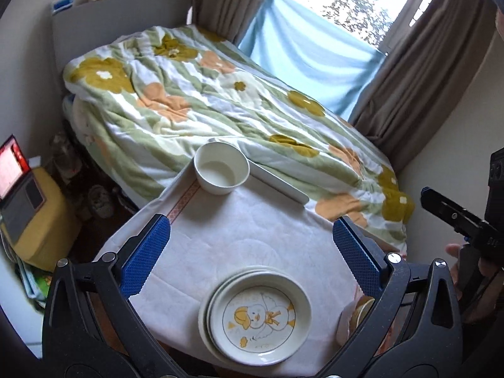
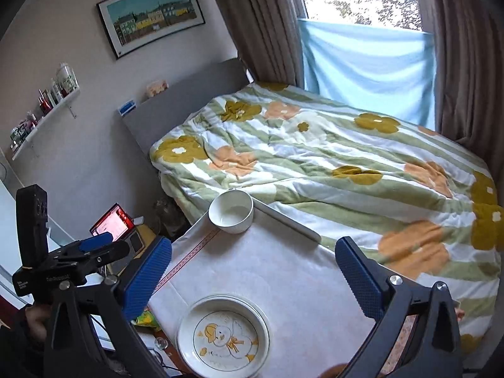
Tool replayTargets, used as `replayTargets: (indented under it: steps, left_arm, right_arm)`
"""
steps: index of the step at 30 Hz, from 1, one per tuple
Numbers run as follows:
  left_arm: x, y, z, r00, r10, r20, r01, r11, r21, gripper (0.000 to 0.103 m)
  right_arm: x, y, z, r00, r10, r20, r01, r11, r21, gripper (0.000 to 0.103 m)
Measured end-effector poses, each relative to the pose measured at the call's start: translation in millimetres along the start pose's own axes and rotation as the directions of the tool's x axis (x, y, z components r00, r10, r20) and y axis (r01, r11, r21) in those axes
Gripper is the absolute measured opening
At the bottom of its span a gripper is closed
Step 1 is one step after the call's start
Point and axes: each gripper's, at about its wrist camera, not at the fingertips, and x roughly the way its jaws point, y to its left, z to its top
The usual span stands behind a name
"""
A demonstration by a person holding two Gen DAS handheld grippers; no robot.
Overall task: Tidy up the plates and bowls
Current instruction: 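Move the right gripper to the small white bowl and grasp its rim, then carry the small white bowl into the cream bowl and release it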
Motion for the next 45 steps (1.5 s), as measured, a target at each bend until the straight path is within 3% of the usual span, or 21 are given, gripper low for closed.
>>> replayTargets:
  steps: [3,5,7,11,15,18,20,22,24,27,31,36,45]
  left_arm:
    - [36.2,33.2,23.1,0.998,-0.028,-0.054,0.023,0.995,-0.097,0.102]
    - [69.0,50.7,35.4,0.994,-0.060,-0.092,0.046,0.987,-0.151,0.100]
    - [106.3,65.1,43.2,0.988,-0.075,-0.133,0.048,0.979,-0.196,0.093]
    - [182.9,85.1,43.7,0.967,-0.080,-0.243,0.024,0.974,-0.226,0.069]
    - [244.7,103.8,39.5,0.946,-0.070,-0.317,-0.004,0.974,-0.226,0.051]
    - [274.5,116.1,40.6,0.936,-0.070,-0.345,-0.012,0.973,-0.232,0.050]
    - [285.1,119.3,43.9,0.934,-0.061,-0.352,-0.017,0.976,-0.216,0.044]
    - [293.4,120.2,46.0,0.932,-0.053,-0.358,-0.022,0.979,-0.202,0.039]
    - [293.9,120.7,48.2,0.932,-0.046,-0.359,-0.026,0.981,-0.194,0.023]
    - [296.2,117.0,50.6,0.932,-0.031,-0.361,-0.030,0.986,-0.162,0.021]
    - [296.3,109.9,51.9,0.934,0.013,-0.358,-0.056,0.992,-0.112,0.021]
    - [293.5,101.4,51.0,0.934,0.051,-0.354,-0.072,0.996,-0.046,0.020]
    - [271.2,86.4,51.5,0.948,0.048,-0.315,-0.051,0.999,-0.002,0.021]
  right_arm:
    - [60.2,5.8,24.9,0.994,0.017,-0.109,-0.020,0.999,-0.028,0.102]
    - [109.5,4.1,36.6,0.981,0.038,-0.191,-0.041,0.999,-0.011,0.095]
    - [160.8,0.6,43.6,0.961,0.069,-0.268,-0.067,0.998,0.019,0.079]
    - [238.6,-5.8,45.7,0.925,0.093,-0.367,-0.077,0.995,0.058,0.074]
    - [293.9,-16.9,37.0,0.893,0.127,-0.431,-0.084,0.989,0.118,0.059]
    - [329.1,-22.9,27.1,0.873,0.148,-0.465,-0.084,0.984,0.156,0.052]
    - [340.0,-25.1,21.8,0.862,0.164,-0.480,-0.089,0.980,0.175,0.046]
    - [350.3,-25.9,18.2,0.851,0.174,-0.496,-0.093,0.979,0.183,0.033]
    - [357.3,-25.3,15.8,0.843,0.184,-0.505,-0.100,0.977,0.190,0.027]
    - [358.3,-26.3,15.5,0.846,0.174,-0.503,-0.094,0.979,0.181,0.017]
    - [359.0,-28.4,14.8,0.848,0.179,-0.499,-0.098,0.978,0.184,0.016]
    - [355.3,-24.3,14.2,0.866,0.150,-0.476,-0.093,0.985,0.142,0.016]
    - [334.6,-22.8,14.0,0.891,0.150,-0.428,-0.093,0.984,0.149,0.016]
